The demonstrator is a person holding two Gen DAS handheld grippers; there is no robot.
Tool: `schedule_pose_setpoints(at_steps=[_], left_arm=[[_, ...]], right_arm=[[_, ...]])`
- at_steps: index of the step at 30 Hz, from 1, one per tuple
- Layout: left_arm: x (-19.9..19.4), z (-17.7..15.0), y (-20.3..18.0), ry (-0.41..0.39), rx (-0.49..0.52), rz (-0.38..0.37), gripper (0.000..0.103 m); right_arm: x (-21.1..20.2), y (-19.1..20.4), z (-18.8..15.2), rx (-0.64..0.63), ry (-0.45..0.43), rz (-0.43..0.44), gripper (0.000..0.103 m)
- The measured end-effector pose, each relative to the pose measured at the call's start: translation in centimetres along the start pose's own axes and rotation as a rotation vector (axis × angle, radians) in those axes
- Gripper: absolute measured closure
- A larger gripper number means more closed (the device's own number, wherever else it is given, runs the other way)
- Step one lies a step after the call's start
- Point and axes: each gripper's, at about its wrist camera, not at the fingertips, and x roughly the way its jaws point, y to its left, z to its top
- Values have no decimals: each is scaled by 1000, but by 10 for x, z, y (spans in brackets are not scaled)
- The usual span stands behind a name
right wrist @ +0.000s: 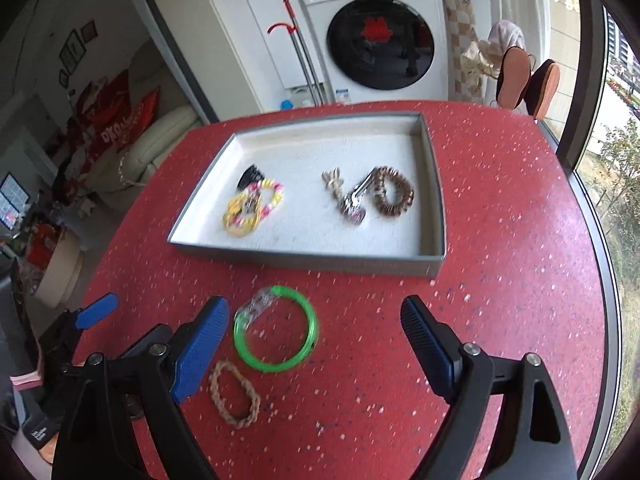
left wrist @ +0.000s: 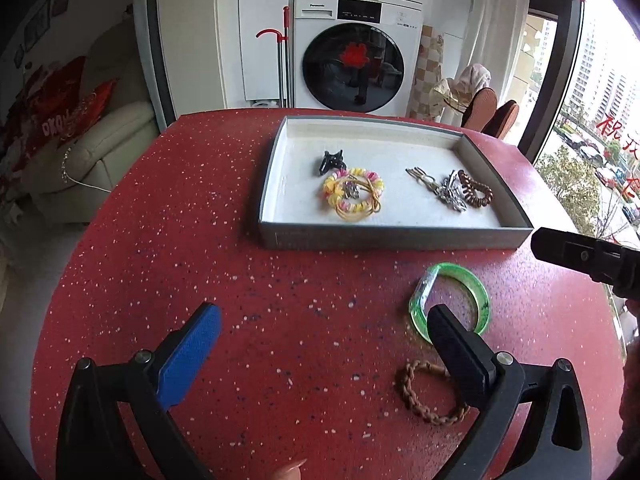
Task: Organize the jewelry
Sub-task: 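Withdraw both open tools toward the green bangle and braided bracelet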
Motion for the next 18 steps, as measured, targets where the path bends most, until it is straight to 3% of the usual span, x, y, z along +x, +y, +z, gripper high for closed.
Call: schedule_pose_setpoints(at_steps=[7, 18], left_arm=[[-8, -27, -3, 11, 14, 40, 0], [-5, -45, -1, 64, -46, 34, 0]], right_arm=[[5, 5, -17, -20, 49, -12, 13], [17, 6, -27, -46, 99, -56, 13]])
